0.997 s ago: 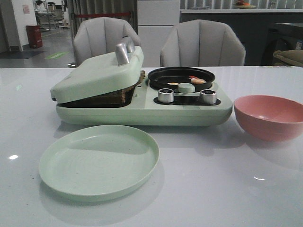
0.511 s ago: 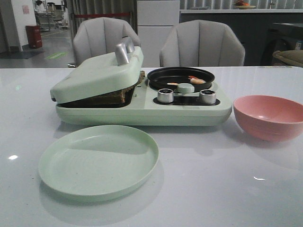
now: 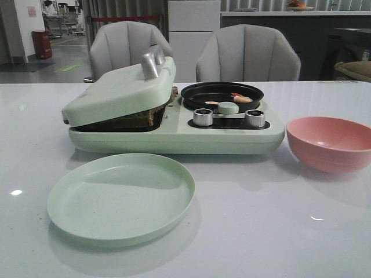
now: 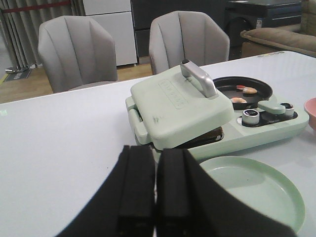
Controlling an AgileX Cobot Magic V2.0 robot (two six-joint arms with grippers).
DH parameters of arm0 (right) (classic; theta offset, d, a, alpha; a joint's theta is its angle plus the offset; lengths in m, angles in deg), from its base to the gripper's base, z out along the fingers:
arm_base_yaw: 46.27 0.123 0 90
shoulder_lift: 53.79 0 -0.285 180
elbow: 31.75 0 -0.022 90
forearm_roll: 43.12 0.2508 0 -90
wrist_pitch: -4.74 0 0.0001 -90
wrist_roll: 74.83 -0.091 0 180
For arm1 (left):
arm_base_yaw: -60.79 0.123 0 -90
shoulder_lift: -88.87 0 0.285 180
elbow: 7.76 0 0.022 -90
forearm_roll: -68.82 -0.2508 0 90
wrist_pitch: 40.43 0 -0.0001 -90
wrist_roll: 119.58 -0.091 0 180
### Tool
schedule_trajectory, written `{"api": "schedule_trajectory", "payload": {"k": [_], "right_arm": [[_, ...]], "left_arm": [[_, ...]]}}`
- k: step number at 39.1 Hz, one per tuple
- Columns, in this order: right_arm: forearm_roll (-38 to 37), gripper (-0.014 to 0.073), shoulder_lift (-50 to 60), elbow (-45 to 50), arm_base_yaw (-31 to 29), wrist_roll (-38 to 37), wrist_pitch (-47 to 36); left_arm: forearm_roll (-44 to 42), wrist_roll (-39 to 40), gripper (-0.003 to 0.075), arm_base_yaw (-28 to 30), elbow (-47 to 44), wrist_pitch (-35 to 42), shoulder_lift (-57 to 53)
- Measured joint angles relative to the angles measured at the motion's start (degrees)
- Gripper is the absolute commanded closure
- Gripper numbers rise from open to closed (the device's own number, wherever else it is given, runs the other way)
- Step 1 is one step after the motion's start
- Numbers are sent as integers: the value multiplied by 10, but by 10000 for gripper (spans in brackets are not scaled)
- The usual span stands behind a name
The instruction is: Make breakfast with bread and shrimp
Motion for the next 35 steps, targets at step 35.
{"api": "schedule_trajectory", "payload": {"k": [35], "right_arm": [[-6, 455, 0, 0, 0, 0, 2]], "left_arm": [[0, 0, 606, 0, 0, 0, 0]]}}
